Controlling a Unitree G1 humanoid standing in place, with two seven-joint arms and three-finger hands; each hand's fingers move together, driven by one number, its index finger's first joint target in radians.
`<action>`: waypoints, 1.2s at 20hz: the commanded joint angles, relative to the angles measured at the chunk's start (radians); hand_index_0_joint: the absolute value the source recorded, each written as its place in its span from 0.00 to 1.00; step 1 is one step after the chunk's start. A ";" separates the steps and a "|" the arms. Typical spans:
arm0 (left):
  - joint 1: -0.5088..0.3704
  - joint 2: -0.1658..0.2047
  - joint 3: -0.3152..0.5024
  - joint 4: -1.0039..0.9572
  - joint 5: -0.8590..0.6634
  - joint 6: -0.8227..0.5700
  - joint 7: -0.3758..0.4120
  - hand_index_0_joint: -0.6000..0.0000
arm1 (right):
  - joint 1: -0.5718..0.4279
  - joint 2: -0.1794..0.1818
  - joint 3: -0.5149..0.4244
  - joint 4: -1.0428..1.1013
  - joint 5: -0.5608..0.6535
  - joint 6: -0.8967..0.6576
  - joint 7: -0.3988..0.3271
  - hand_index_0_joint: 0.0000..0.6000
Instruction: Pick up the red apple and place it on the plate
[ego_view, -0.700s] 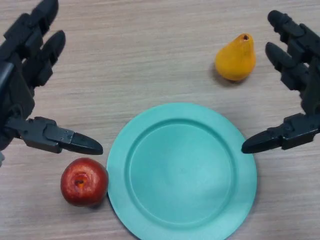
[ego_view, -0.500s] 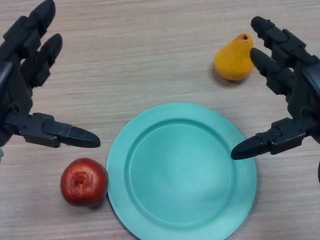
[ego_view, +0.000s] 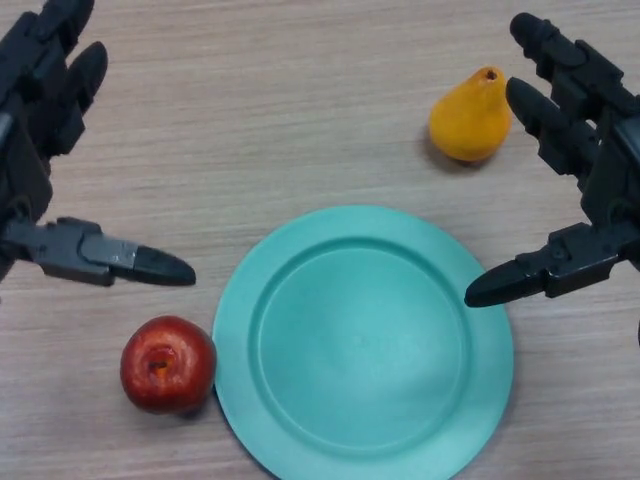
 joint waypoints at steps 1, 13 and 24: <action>0.010 0.019 0.086 -0.099 -0.025 -0.106 -0.010 1.00 | -0.053 -0.029 -0.038 -0.037 0.003 -0.135 -0.026 0.00; 0.357 -0.140 0.213 0.182 -0.034 -0.673 -0.307 1.00 | -0.089 0.032 0.028 0.023 -0.009 -0.153 -0.058 0.00; 0.284 -0.087 0.090 0.757 0.142 -1.095 -0.283 1.00 | -0.134 -0.020 -0.034 0.082 0.006 -0.193 -0.064 0.00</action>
